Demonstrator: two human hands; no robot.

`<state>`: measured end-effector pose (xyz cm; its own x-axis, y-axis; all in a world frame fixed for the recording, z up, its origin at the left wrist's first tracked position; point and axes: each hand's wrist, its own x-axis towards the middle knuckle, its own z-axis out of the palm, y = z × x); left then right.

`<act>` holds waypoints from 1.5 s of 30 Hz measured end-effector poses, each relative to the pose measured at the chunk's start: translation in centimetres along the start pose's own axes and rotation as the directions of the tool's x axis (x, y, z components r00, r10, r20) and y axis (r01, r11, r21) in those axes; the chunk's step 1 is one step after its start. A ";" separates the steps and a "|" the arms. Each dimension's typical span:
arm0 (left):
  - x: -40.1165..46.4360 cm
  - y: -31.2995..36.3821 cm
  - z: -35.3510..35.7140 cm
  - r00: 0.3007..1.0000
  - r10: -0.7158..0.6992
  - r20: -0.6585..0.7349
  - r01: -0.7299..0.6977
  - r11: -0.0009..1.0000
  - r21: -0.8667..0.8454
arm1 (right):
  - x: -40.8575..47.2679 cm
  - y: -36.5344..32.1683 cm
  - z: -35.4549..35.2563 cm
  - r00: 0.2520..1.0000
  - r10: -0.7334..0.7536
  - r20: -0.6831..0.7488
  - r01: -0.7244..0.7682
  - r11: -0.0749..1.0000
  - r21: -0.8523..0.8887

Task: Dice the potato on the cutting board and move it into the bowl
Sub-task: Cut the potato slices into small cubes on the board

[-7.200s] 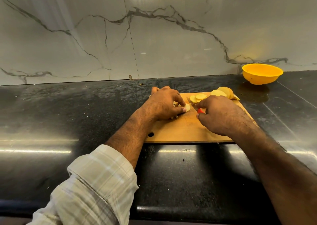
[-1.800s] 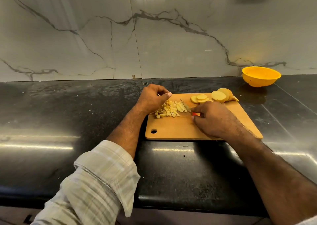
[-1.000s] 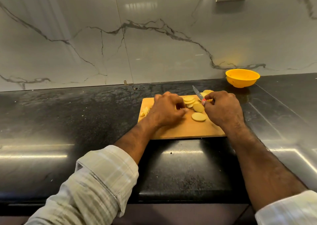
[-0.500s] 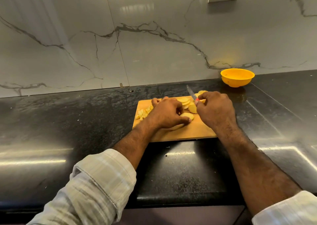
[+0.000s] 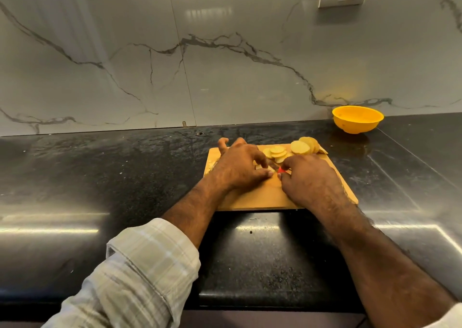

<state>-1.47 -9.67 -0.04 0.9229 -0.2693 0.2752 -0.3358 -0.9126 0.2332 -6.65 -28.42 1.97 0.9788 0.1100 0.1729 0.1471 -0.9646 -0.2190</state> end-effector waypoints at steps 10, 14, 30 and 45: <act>0.3 -1.3 -0.6 0.997 -0.067 0.043 0.066 0.998 0.009 | -0.2 -0.6 -0.3 0.996 -0.006 0.094 0.001 0.999 0.054; 0.4 -1.7 -0.5 0.995 -0.085 0.049 0.085 0.996 0.000 | -0.7 -0.9 -0.6 0.986 -0.031 0.166 0.021 0.998 0.062; 0.2 -0.9 -0.1 0.997 -0.047 0.055 0.040 0.993 0.111 | -1.1 -1.7 -1.1 0.982 0.074 0.173 -0.092 0.991 0.093; 0.2 -1.4 -0.5 0.997 -0.039 0.074 0.034 0.998 0.061 | -1.6 -2.2 -0.9 0.991 0.008 0.136 -0.025 0.992 0.127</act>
<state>-0.88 -8.26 0.14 0.9466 -0.2557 0.1964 -0.2919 -0.9384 0.1851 -8.71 -26.67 3.08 0.9902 0.1340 0.0395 0.1394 -0.9287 -0.3435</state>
